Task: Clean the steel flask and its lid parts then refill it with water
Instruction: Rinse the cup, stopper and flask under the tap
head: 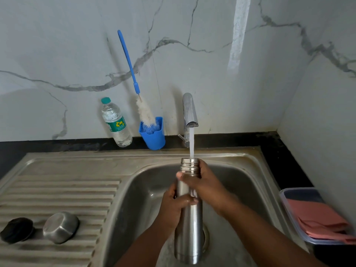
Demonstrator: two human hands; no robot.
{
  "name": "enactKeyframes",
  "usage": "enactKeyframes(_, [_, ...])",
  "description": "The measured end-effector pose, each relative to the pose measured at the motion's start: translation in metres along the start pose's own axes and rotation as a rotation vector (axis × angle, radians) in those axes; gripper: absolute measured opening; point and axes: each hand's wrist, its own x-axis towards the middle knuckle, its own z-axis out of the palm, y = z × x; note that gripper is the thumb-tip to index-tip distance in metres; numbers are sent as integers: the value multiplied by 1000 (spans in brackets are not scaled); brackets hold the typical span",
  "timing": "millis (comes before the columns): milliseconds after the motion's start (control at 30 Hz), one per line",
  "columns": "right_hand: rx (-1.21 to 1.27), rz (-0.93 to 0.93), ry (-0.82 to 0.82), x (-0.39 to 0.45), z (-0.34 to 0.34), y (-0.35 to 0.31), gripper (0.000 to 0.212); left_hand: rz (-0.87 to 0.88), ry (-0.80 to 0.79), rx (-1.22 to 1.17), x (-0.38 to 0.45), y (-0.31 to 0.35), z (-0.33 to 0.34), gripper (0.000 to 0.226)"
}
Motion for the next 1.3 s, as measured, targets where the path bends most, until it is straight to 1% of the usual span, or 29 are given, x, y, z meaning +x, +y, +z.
enactKeyframes(67, [-123, -59, -16, -9, 13, 4, 55, 22, 31, 10, 2, 1, 1, 25])
enactKeyframes(100, [-218, -100, 5, -9, 18, 7, 65, 31, 57, 2, 1, -1, 0, 19])
enactKeyframes(167, [-404, -138, 37, -5, 23, 14, 85, 54, 41, -47, -8, -4, -3, 31])
enactKeyframes(200, [-431, -113, 42, -2, 24, 13, 93, 81, 46, -58, -9, -3, -2, 28])
enactKeyframes(233, [-386, -66, 32, 1, 22, 12, 96, 96, 84, -42, -7, -5, 2, 25])
enactKeyframes(267, [-293, -18, 22, 5, 16, 10, 90, 97, 109, 3, -6, -3, 5, 38])
enactKeyframes(300, [-194, 23, 10, 9, 9, 7, 76, 83, 97, 25, -4, -4, 5, 54])
enactKeyframes(333, [-106, 59, -10, 13, 1, 4, 61, 64, 51, 23, -4, -3, 6, 66])
enactKeyframes(367, [-44, 76, -30, 15, -7, 0, 49, 61, 22, 24, -3, -6, 5, 71])
enactKeyframes(400, [-4, 73, -44, 15, -12, -3, 43, 43, 4, 17, -4, -4, 6, 74])
enactKeyframes(433, [16, 62, -46, 14, -13, -5, 41, 17, 14, 10, -2, -3, 8, 76])
enactKeyframes(500, [30, 49, -27, 8, -7, -4, 47, -18, 74, 18, 5, -1, 8, 86])
enactKeyframes(567, [-3, 20, -9, 4, 1, 0, 47, -46, 92, -3, 10, 2, 7, 94])
enactKeyframes(633, [-22, -9, 13, 4, 0, -2, 42, -91, 103, -46, 10, 8, 5, 86])
enactKeyframes(733, [22, -37, 70, 9, -11, -7, 30, -117, 16, -88, 8, 8, 3, 58])
enactKeyframes(767, [30, -49, 87, 10, -12, -9, 25, -115, 1, -98, 6, 7, 6, 53])
enactKeyframes(800, [13, -56, 101, 10, -10, -10, 22, -117, 8, -112, 4, 5, 8, 51])
enactKeyframes(900, [-76, -48, 197, 14, 5, -9, 20, -125, 52, -133, 1, 0, 16, 63])
enactKeyframes(967, [-104, -73, 268, 17, 8, -9, 22, -107, 44, -98, 1, 1, 18, 68])
enactKeyframes(1000, [-108, -88, 266, 15, 7, -10, 23, -81, 26, -79, 3, 3, 17, 69])
enactKeyframes(1033, [-104, -102, 229, 11, 5, -12, 25, -46, 7, -65, 5, 5, 16, 70])
enactKeyframes(1100, [-86, -108, 69, 2, 1, -14, 31, 26, -64, -89, 7, 9, 12, 66])
enactKeyframes(1167, [-63, -80, -59, -1, -5, -13, 36, 24, -139, -132, 6, 12, 4, 62])
enactKeyframes(1233, [-21, -15, -92, 4, -12, -10, 36, -43, -190, -159, 3, 11, -1, 62])
enactKeyframes(1300, [0, 27, -96, 7, -16, -7, 35, -84, -197, -168, -2, 9, 0, 58])
